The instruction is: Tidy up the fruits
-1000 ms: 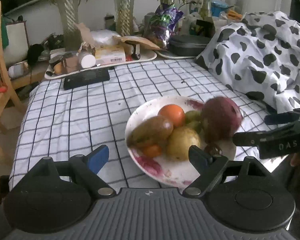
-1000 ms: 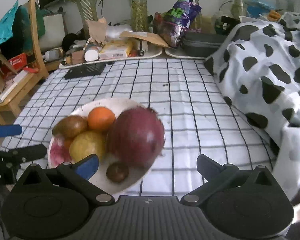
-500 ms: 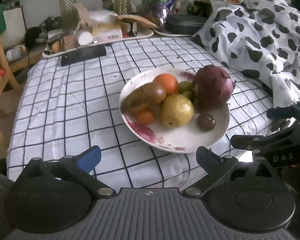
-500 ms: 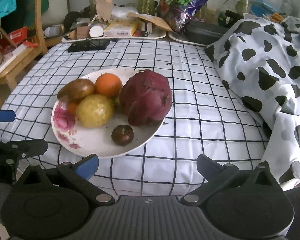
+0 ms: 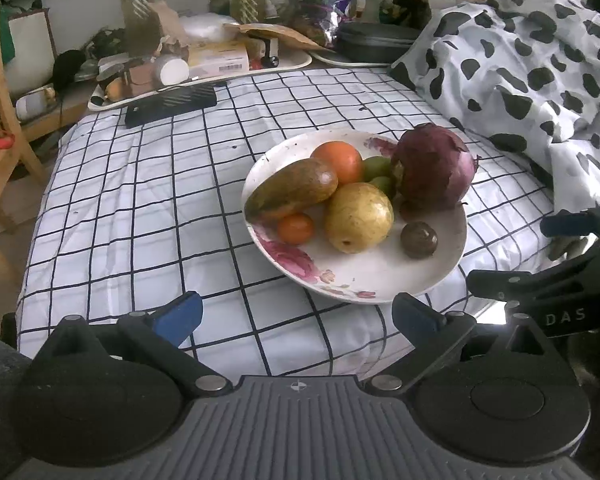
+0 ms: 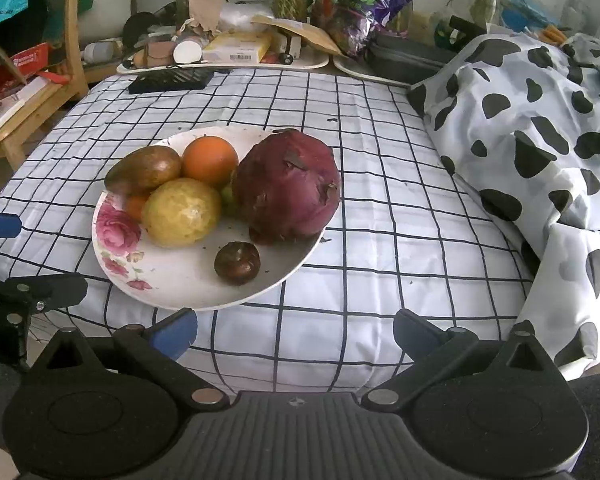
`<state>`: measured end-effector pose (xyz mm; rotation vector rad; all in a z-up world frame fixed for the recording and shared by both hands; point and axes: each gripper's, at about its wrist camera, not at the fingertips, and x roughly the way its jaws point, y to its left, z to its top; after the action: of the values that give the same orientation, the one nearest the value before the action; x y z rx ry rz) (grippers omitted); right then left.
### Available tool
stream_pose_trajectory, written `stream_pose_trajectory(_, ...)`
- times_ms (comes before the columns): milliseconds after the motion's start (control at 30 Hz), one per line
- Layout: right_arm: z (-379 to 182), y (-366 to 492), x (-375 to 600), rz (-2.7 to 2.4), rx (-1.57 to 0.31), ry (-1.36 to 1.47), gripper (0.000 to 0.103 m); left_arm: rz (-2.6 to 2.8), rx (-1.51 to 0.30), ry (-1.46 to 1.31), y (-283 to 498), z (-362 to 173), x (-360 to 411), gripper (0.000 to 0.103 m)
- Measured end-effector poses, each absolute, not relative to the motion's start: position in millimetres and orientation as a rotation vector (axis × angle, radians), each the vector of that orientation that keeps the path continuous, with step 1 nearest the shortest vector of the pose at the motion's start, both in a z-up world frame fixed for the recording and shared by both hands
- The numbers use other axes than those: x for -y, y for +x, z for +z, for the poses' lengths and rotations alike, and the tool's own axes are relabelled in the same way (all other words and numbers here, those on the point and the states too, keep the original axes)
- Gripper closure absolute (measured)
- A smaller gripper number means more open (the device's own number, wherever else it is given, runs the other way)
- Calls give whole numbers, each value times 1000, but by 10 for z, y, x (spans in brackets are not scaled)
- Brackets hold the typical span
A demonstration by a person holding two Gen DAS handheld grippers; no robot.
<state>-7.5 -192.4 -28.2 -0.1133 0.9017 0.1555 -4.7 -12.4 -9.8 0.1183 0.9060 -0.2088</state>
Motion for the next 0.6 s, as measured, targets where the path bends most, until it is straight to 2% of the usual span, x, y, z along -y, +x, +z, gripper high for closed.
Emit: stream_pose_trajectory(600, -282, -68, 1921, 156, -904, -117, 0, -192, -902, 131, -51, -89, 131, 0)
